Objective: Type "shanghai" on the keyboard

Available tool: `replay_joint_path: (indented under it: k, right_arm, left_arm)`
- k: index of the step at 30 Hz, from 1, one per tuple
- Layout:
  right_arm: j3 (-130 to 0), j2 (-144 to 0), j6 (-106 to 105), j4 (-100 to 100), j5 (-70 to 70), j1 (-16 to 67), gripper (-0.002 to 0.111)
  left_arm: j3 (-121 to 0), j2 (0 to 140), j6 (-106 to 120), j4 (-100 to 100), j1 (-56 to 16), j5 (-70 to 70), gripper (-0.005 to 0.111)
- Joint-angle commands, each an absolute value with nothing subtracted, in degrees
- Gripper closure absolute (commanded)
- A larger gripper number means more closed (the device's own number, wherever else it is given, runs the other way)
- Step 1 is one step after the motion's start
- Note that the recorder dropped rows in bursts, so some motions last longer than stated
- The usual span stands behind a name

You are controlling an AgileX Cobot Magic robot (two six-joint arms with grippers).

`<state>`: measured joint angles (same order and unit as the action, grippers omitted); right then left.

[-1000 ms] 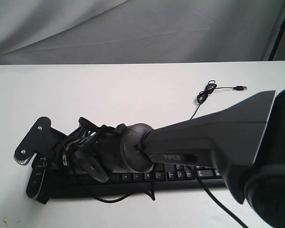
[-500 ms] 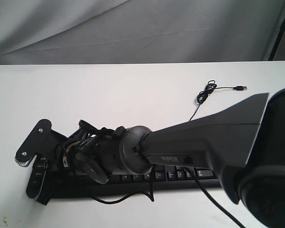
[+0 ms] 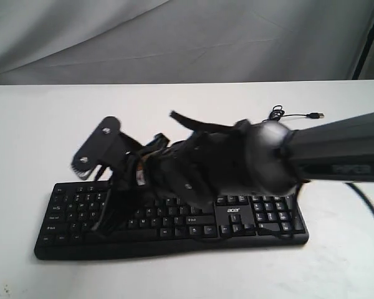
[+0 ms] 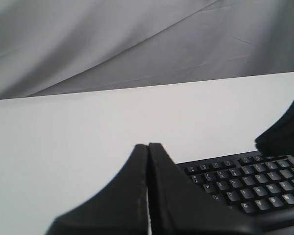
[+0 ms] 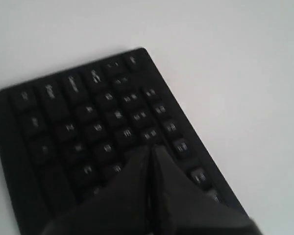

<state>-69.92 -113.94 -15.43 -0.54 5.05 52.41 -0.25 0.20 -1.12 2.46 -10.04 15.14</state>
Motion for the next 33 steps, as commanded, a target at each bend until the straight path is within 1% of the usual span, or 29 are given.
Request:
replay_joint_path:
  k: [1,4,13,33]
  right_arm:
    - [-59.47,-108.29,-13.51,-0.6,0.0,48.53,0.108]
    - [-57.47,-109.12,-13.48,-0.6,-2.64,48.53,0.108]
    - [-57.47,-113.74,-13.59,-2.11,-9.55,48.53,0.108]
    - [-57.47,-115.75,-14.9,-2.11,-12.75,47.86,0.108]
  left_arm:
    - [0.0,0.0,-1.28,2.51,-10.24,14.98,0.107]
    - [0.0,0.0,-1.28,2.51,-10.24,14.98,0.107]
    - [0.0,0.0,-1.28,2.51,-10.24,14.98,0.107]
    - [0.0,0.0,-1.28,2.51,-10.24,14.98,0.107]
